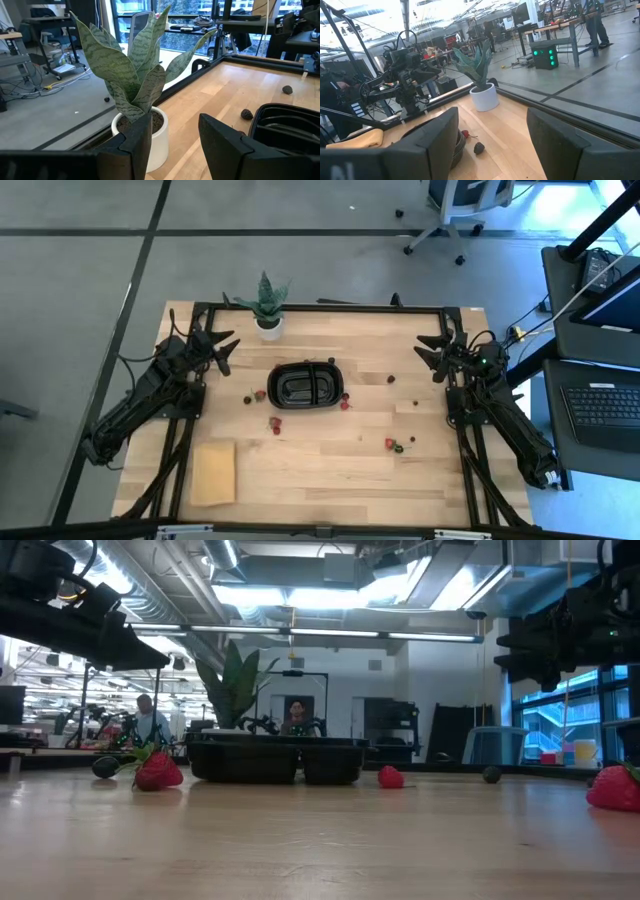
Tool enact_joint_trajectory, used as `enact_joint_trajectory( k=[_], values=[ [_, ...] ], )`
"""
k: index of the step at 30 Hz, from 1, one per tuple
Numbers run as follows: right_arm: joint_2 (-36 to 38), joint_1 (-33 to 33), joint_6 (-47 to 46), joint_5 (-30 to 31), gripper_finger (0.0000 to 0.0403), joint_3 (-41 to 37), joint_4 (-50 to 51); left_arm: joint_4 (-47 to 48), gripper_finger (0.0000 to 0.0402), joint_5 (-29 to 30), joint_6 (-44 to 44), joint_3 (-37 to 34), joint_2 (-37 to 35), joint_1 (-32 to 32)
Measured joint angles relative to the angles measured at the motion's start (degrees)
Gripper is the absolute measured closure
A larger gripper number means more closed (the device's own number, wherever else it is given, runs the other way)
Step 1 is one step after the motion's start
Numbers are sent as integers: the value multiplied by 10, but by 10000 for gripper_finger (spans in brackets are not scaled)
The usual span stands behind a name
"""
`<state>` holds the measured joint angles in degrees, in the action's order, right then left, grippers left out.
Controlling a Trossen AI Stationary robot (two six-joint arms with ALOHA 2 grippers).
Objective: Pick and placing Produce into tupperware
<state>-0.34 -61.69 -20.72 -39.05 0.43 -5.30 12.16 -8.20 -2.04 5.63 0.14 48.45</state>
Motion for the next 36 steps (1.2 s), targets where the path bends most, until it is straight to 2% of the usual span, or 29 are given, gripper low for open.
enact_joint_trajectory(
  k=[5, 14, 36],
  values=[
    [0, 0, -59, 0, 165, 0, -3, 0, 247, 0, 0, 0, 0, 0],
    [0, 0, -90, -24, 165, 0, -4, 0, 247, 0, 0, 0, 0, 0],
    [0, 0, -88, -25, 165, 0, 4, -3, 247, 0, 0, 0, 0, 0]
  ],
)
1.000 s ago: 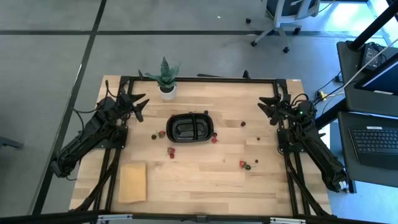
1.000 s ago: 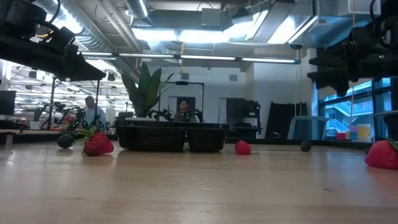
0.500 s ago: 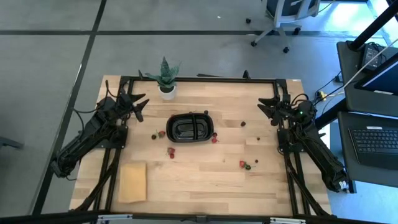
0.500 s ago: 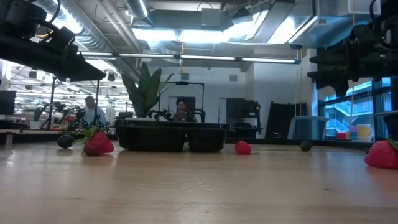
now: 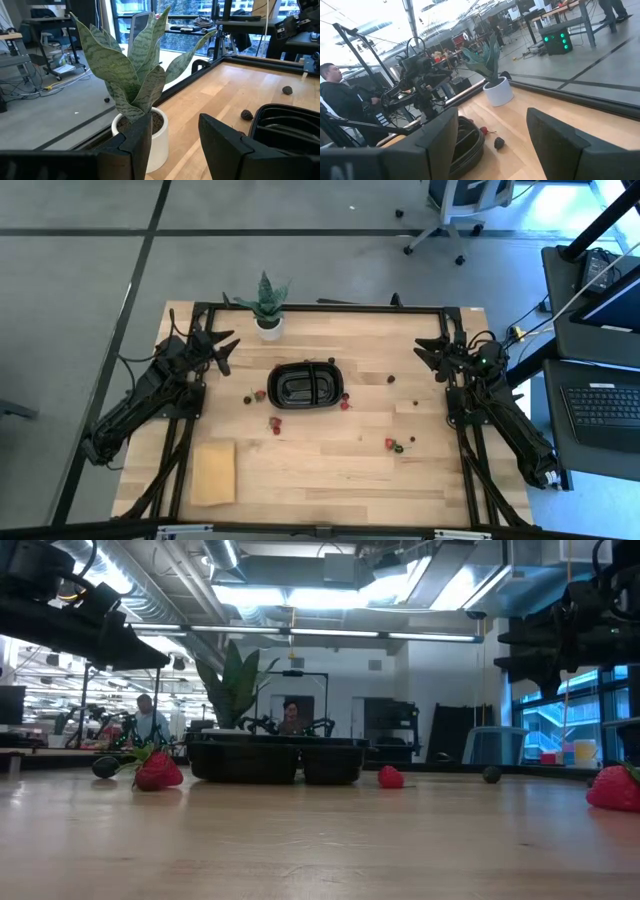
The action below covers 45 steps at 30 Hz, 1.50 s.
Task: Pick and placing Produce into tupperware
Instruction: Put the top red strawberry into the black bin
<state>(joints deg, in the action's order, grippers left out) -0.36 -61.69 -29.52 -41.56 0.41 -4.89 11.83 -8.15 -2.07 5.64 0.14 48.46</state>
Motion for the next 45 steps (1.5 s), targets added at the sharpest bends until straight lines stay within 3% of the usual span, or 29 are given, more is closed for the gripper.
enact_joint_trajectory(
  k=[3, 9, 11, 16, 22, 28, 31, 35, 45],
  values=[
    [0, 0, 4, 0, 165, 0, 0, -15, 247, -18, 0, 0, 0, 0],
    [0, 0, 33, -1, 165, 0, 0, -166, 247, -271, -15, 16, 8, -30],
    [0, 0, 34, 0, 165, 0, 0, -150, 247, -288, -26, 40, 22, -51],
    [0, 0, 30, 44, 165, 0, 0, -66, 247, -216, -74, 101, 95, -110],
    [0, 0, 31, 53, 165, 0, 0, -60, 247, -128, -83, 155, 224, -191],
    [0, 0, 69, -43, 165, 0, -6, -2, 247, -23, -103, 218, 355, -271],
    [0, 14, 105, -99, 165, 0, -59, 42, 247, 6, -101, 257, 395, -303],
    [0, 53, 136, -106, 165, 2, -143, 72, 247, 45, -76, 297, 424, -338],
    [0, 154, 231, 100, 165, 67, -59, 70, 247, 110, -61, 327, 428, -380]
  ],
)
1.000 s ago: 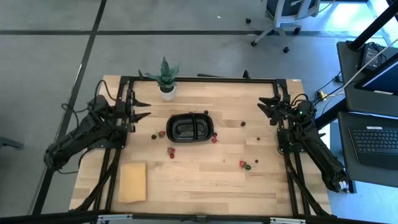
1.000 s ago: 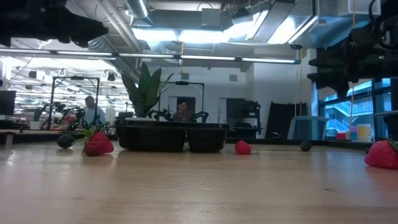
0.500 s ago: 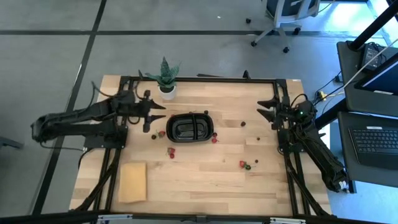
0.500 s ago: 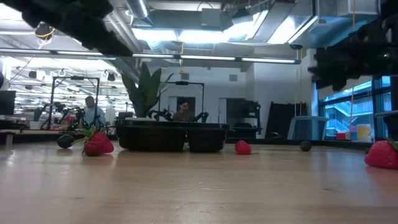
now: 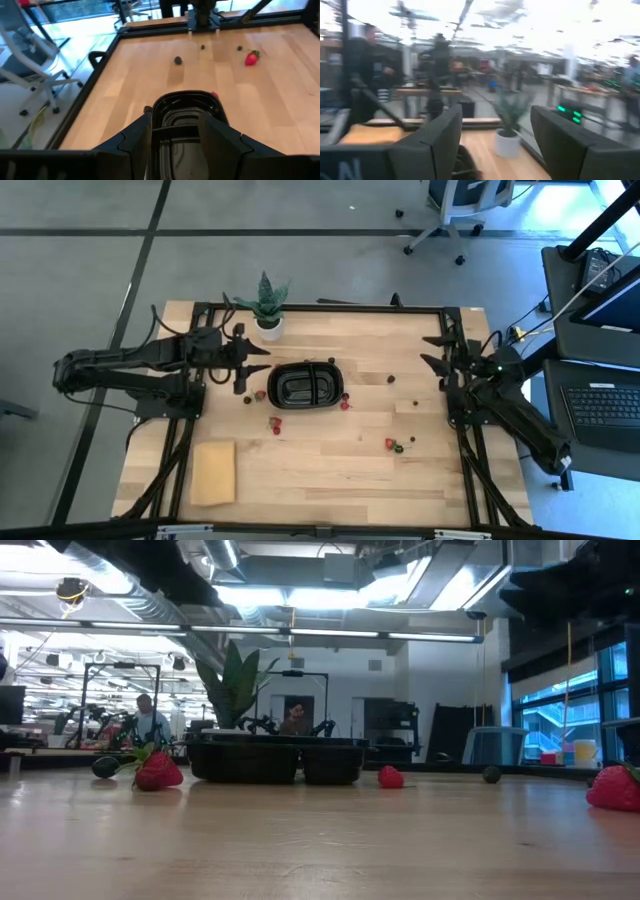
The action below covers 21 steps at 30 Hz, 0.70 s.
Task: Pick and placing Produce into tupperware
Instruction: Put the top red strawberry into the black bin
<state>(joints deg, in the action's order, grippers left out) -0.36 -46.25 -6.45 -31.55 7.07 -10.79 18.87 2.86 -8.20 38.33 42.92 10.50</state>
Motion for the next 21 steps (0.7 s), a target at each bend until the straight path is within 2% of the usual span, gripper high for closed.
enact_joint_trajectory(
  k=[3, 6, 12, 21],
  values=[
    [-6, 36, 21, 89, 165, 0, 44, 0, 247, 19, 20, 0, 0, -7],
    [-22, 77, 37, 133, 165, 0, 66, 0, 247, 22, 21, 0, 0, -16],
    [-78, 172, 42, 224, 165, 1, 62, 0, 247, 22, 22, 0, 0, -20],
    [-166, 302, 56, 404, 165, 1, 16, 0, 247, 26, 22, 0, 0, -20]
  ],
)
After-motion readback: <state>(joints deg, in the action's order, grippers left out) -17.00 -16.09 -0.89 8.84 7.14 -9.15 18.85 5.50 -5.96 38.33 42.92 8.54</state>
